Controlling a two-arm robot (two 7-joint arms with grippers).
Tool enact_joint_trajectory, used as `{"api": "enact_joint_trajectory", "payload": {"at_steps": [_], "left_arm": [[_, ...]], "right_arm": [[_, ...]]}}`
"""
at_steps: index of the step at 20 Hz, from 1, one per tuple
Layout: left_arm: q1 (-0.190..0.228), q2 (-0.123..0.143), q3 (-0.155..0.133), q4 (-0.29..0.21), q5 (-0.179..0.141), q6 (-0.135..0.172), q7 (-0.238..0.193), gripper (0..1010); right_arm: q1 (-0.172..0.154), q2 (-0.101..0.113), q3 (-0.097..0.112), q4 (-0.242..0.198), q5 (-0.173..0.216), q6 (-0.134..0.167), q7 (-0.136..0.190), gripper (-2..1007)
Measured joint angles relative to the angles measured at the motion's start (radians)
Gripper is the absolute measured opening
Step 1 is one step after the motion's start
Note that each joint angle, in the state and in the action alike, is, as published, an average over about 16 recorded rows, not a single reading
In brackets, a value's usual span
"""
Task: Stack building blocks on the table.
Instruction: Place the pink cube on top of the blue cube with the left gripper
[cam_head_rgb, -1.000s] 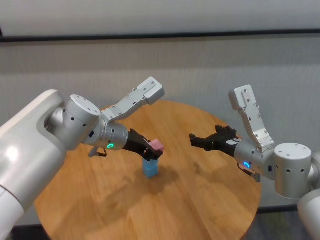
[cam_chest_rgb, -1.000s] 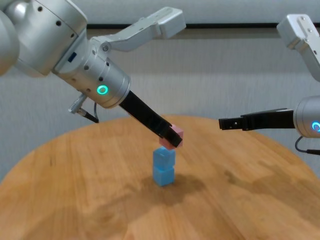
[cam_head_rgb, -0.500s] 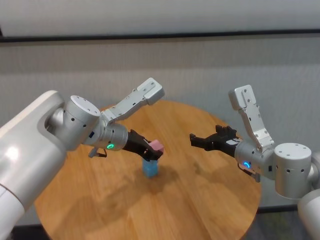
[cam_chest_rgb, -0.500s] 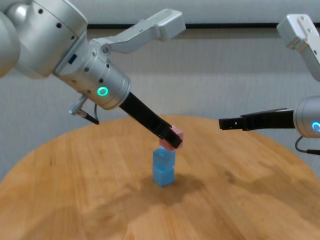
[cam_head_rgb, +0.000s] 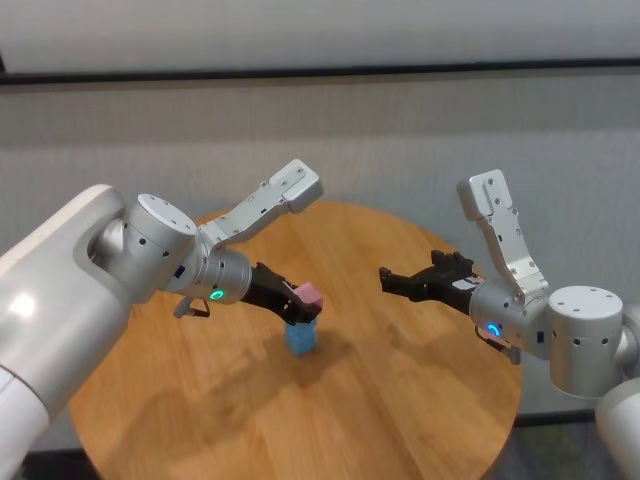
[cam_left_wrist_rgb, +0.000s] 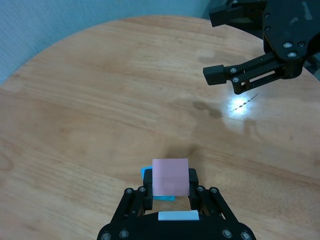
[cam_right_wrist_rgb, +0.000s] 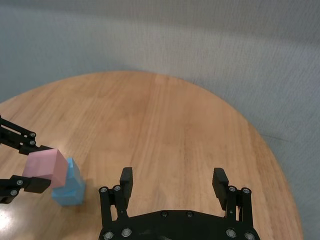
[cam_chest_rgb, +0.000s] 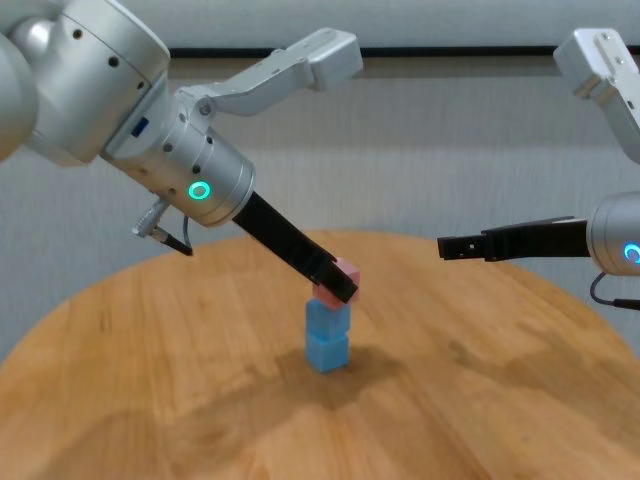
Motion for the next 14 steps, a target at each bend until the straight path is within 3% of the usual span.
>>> {"api": "enact_joint_trajectory", "payload": {"at_steps": [14], "left_arm": [[-0.006,-0.008,-0.004,0.041,-0.006,-0.024,-0.005,401]], "right_arm": [[0.000,0.000,0.000,0.000,0.000,0.000,0.000,1005]]}}
